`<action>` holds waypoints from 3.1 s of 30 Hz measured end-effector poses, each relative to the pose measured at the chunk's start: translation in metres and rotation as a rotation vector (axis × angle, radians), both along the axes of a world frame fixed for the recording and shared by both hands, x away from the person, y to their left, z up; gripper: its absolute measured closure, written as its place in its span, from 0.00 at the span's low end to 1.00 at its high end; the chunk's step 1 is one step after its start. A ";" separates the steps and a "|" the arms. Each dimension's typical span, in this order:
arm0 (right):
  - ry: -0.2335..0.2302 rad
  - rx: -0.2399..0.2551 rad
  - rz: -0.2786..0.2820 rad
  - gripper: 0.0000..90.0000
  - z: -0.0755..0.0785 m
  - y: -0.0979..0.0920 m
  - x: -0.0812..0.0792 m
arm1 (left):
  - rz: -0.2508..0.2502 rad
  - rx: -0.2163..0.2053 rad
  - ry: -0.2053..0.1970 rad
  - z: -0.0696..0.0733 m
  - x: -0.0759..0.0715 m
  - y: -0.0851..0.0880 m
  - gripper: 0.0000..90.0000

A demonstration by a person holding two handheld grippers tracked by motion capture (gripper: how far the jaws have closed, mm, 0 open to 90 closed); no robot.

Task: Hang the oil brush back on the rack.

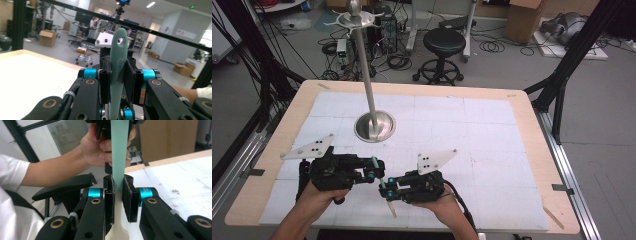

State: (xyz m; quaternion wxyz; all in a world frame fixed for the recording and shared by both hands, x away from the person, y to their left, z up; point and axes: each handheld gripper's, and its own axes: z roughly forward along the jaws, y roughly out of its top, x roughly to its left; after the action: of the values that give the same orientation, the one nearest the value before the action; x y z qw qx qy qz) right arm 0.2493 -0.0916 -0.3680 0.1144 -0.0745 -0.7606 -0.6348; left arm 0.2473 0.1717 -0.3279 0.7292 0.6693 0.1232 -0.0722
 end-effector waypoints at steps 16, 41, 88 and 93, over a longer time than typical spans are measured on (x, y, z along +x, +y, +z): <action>-0.120 -0.110 -0.349 0.81 0.002 0.001 -0.016 | 0.301 0.108 -0.009 0.008 -0.007 -0.008 0.85; -0.045 0.019 -0.100 0.94 0.001 -0.005 -0.010 | 0.057 0.036 -0.027 0.006 -0.006 -0.006 0.88; -0.167 -0.175 -0.663 0.23 -0.005 -0.105 -0.015 | 0.450 0.182 -0.066 0.135 0.124 0.007 0.92; -0.167 -0.177 -0.662 0.23 -0.006 -0.106 -0.015 | 0.484 0.206 -0.071 0.147 0.136 -0.008 0.92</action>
State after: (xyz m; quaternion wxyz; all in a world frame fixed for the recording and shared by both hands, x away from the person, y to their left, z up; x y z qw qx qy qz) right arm 0.2339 -0.1971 -0.3738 -0.1672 -0.2744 -0.7540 -0.5729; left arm 0.3836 0.1635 -0.1808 0.6570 0.6933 0.2606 0.1407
